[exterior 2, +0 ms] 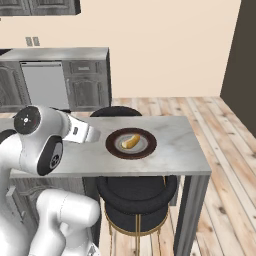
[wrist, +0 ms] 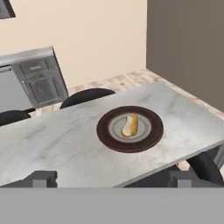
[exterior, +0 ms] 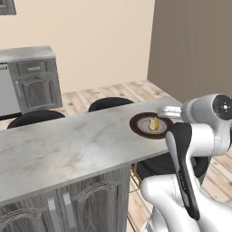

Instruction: Move the hot dog bun to the plate on the dining table and place the condiment next to that plate. Then navigate to the fridge and take the sausage and place it on the plate as well.

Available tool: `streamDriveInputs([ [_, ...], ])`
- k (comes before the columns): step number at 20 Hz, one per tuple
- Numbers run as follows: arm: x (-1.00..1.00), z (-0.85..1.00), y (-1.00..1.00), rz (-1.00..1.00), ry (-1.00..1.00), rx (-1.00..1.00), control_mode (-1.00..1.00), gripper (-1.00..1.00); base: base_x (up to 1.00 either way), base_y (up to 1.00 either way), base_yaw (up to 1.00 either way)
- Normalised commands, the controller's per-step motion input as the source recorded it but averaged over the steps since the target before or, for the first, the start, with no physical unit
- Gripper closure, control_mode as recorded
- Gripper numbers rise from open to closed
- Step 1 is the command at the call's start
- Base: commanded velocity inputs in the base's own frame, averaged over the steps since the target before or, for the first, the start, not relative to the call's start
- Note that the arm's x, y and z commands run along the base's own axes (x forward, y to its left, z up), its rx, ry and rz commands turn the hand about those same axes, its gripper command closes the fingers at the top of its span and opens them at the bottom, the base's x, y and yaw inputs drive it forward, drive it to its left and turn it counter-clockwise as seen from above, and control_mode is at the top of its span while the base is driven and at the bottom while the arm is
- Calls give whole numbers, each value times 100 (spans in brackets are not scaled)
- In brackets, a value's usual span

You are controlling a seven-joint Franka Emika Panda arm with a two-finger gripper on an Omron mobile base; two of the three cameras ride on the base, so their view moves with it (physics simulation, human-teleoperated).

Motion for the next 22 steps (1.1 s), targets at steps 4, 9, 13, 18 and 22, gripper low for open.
streamDriveInputs([
  [4,0,-3,0,0,0,0,-100,-100,0,0,0],
  [9,-3,-9,2,0,1,-1,100,-100,-26,19,-8],
  [13,0,0,0,0,0,0,100,-100,-59,51,-24],
  [18,0,0,0,0,0,0,100,-100,-61,51,-36],
  [22,0,0,0,0,0,0,100,-100,-62,29,-58],
])
